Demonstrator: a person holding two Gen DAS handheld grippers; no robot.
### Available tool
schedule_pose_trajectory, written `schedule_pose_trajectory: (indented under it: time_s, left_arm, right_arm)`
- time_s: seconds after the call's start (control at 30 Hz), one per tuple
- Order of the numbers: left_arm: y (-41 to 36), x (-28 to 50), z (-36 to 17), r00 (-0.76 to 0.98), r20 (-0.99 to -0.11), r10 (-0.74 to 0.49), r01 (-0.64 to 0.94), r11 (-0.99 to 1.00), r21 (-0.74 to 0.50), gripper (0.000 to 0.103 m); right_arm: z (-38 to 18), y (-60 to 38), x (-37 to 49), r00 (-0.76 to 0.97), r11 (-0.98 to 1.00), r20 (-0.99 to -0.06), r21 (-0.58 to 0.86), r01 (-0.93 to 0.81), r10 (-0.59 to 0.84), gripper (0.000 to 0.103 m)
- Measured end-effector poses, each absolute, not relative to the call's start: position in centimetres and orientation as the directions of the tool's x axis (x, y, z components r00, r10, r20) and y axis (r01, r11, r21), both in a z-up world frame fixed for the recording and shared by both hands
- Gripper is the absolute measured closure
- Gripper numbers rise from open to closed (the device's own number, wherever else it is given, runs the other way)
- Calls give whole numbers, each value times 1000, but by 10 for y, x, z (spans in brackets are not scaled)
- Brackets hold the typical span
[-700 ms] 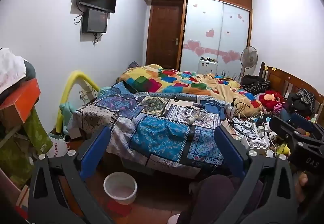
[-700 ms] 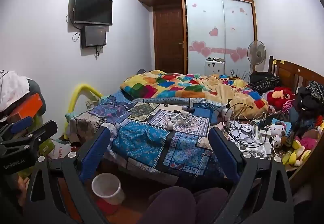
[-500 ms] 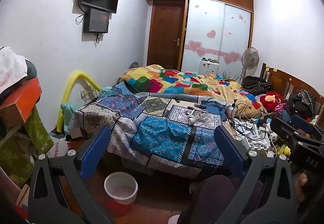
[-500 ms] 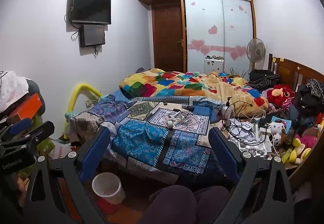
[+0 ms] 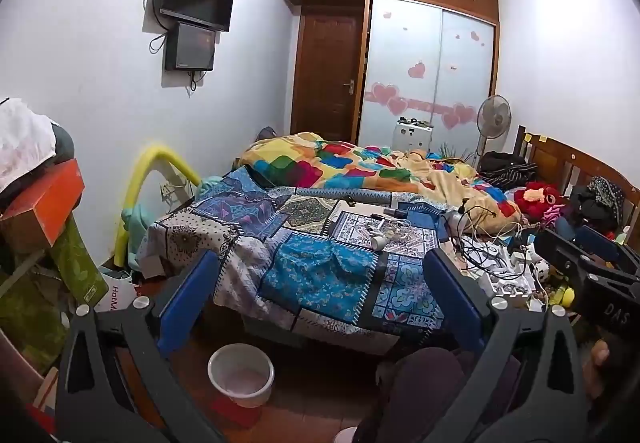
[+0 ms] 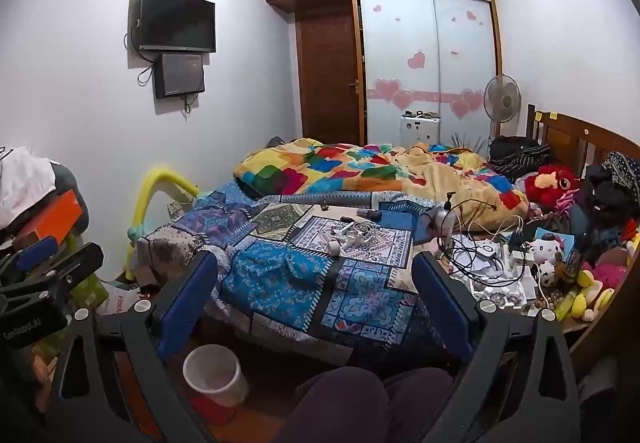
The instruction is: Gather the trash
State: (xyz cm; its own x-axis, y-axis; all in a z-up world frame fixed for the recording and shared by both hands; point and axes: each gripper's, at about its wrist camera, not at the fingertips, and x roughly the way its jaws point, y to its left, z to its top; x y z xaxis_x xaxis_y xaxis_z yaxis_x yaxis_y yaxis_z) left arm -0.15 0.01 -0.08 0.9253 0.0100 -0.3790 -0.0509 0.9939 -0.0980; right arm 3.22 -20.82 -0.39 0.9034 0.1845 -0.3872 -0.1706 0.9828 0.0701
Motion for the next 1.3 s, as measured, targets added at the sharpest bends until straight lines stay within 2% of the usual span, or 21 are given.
schedule_pose_trajectory:
  time_s: [1.3]
  left_arm:
    - [3, -7, 15, 936, -351, 8, -37, 996, -75, 0]
  right_arm:
    - [4, -205, 28, 913, 982, -362, 71, -173, 187, 6]
